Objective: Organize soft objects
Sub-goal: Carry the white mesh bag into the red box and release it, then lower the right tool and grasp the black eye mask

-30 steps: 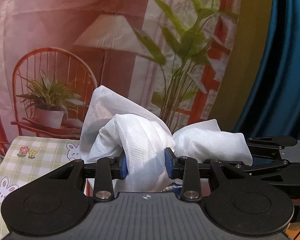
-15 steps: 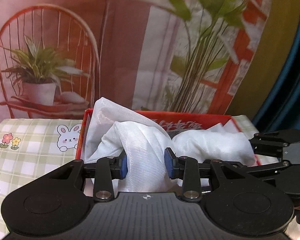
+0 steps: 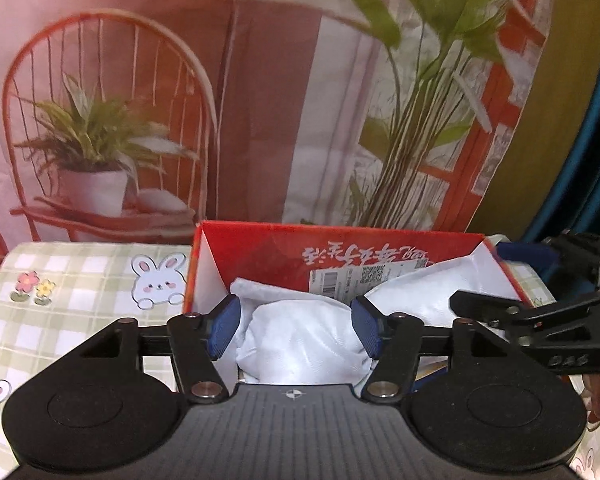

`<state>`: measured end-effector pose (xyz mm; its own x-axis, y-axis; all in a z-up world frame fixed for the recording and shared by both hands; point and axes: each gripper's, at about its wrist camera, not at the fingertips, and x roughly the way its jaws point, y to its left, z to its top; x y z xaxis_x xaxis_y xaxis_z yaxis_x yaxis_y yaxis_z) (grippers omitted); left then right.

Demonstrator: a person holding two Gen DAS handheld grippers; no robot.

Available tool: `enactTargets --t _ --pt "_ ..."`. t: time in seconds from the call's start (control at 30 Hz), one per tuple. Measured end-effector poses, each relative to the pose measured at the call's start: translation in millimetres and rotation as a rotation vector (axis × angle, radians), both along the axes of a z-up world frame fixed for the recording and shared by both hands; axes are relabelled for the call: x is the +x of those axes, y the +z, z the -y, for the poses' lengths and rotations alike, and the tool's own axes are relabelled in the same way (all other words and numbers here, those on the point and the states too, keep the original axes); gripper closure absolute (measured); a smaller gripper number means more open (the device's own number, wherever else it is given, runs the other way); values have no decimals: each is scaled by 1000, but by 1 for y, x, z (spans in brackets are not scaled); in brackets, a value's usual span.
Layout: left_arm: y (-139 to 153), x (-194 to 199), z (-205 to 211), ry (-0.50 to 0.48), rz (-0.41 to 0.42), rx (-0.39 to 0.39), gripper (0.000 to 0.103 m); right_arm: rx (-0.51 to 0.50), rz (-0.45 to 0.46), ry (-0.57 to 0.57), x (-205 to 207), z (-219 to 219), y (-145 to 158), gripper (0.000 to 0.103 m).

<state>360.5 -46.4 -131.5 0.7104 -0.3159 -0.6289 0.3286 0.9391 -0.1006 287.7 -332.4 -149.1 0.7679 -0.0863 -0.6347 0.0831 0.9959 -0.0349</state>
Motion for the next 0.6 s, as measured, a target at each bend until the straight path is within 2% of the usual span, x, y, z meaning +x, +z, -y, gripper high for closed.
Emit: enactTargets --t 0.07,0.1,0.17,0.23,0.37,0.43,0.53,0.6 --pt "7 -11 -2 6 34 11 28 12 73 -22 -12 -1 9 1" --pt "10 -17 -2 15 52 19 24 17 100 -31 -17 0 15 0" --pt "18 -31 -5 32 93 23 8 34 145 -46 -28 -1 24 0" --pt "25 -44 -10 42 126 5 2 60 178 -62 -38 0 33 0" --pt "34 -60 -22 33 93 -67 0 107 228 -101 -61 -2 46 0" --pt "34 -70 -27 49 75 -80 0 89 246 -133 -75 -7 49 0" --pt "30 -91 -33 66 122 -78 0 32 313 -238 -105 -20 47 0" --pt "27 -108 -35 74 159 -63 0 55 330 -229 -123 -27 43 0"
